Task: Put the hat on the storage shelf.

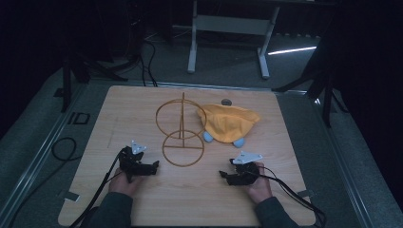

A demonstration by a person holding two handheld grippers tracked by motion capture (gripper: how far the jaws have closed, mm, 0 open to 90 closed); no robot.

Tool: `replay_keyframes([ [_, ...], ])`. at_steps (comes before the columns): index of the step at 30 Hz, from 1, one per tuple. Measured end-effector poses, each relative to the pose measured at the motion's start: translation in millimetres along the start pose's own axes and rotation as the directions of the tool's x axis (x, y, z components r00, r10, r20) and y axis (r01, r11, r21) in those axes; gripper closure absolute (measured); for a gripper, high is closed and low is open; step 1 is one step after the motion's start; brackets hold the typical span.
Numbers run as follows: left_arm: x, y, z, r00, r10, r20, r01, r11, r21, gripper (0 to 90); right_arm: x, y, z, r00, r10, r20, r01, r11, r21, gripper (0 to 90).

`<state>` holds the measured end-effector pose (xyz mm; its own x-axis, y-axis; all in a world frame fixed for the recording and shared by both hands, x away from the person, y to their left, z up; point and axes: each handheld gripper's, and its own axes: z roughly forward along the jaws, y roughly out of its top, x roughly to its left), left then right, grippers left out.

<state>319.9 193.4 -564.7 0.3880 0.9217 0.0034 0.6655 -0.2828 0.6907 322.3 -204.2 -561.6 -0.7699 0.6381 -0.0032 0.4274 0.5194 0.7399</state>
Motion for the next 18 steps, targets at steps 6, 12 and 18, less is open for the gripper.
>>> replay_keyframes([
  [6,0.0,0.0,0.0,1.0000,-0.001,0.000,0.001,1.0000,0.000,1.9,0.2,0.1,0.1,1.0000,-0.002,-0.003,0.002,1.0000,0.001,31.0],
  [12,-0.1,0.0,0.1,1.0000,-0.001,0.000,0.001,1.0000,-0.001,1.9,0.9,0.0,0.0,1.0000,0.003,-0.001,-0.003,1.0000,0.001,31.0],
  [18,0.0,0.1,0.1,1.0000,-0.001,0.000,0.001,1.0000,0.000,1.9,0.2,0.9,-1.0,0.9999,0.016,0.003,-0.016,0.9998,0.009,32.7],
])
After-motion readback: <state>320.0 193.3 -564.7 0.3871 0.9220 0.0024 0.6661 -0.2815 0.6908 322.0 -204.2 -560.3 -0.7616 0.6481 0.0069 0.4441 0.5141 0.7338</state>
